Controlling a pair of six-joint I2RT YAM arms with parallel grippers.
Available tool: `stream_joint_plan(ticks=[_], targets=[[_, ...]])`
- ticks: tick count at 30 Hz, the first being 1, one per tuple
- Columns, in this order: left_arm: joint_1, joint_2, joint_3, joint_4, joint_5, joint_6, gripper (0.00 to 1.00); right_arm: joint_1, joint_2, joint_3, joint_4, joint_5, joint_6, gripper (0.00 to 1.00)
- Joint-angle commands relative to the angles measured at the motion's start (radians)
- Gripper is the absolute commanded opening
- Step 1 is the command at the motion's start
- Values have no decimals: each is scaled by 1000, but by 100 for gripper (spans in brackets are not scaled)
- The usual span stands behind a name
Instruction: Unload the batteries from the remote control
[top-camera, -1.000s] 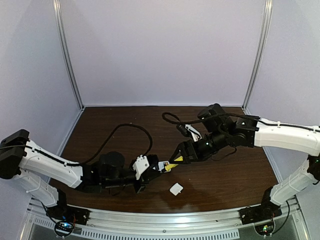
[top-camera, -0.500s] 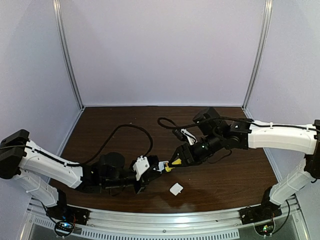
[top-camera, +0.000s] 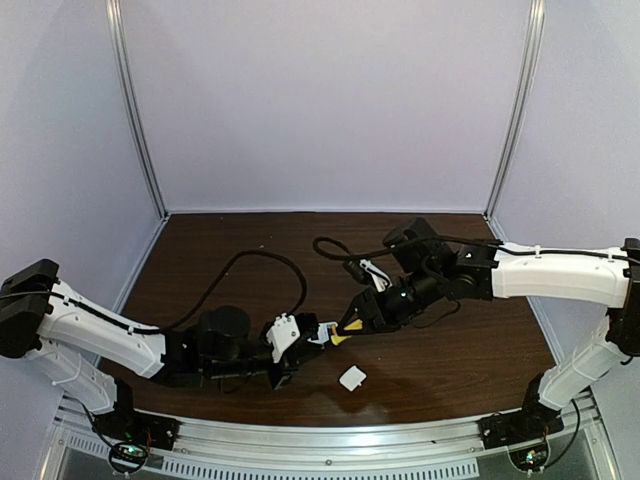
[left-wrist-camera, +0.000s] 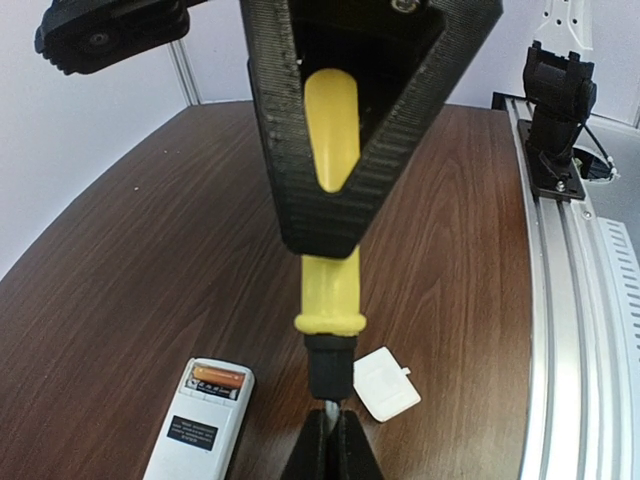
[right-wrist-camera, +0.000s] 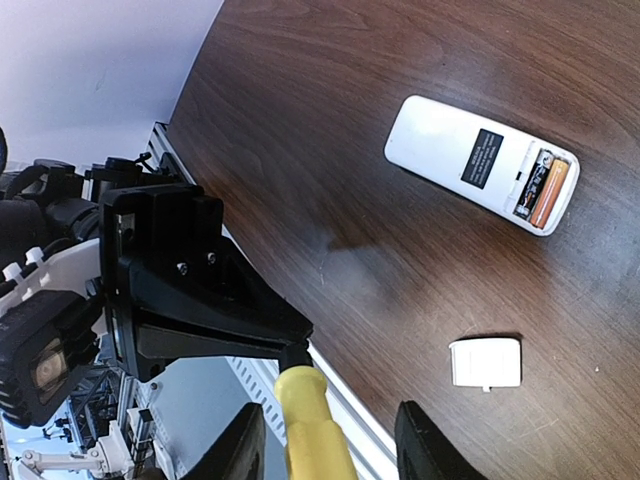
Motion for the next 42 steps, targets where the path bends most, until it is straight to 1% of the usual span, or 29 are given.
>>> stream_joint_plan(ticks=[1, 11, 17, 28, 36, 42], targets=[[-4, -12, 6, 34, -18, 10, 0, -2, 7, -9, 10, 4, 4, 44], [-6, -2, 14, 24, -29, 9, 0, -1, 10, -13, 13, -8, 8, 36], [-6, -1, 16, 23, -29, 8, 0, 1, 15, -12, 13, -12, 9, 33], [-6, 0, 19, 20, -34, 8, 0, 5, 24, -10, 14, -15, 7, 24], [-6, 1, 19, 20, -40, 5, 0, 15, 18, -17, 14, -13, 9, 12], [-6, 1, 16, 24, -46, 9, 12, 19, 16, -33, 26, -13, 8, 1]])
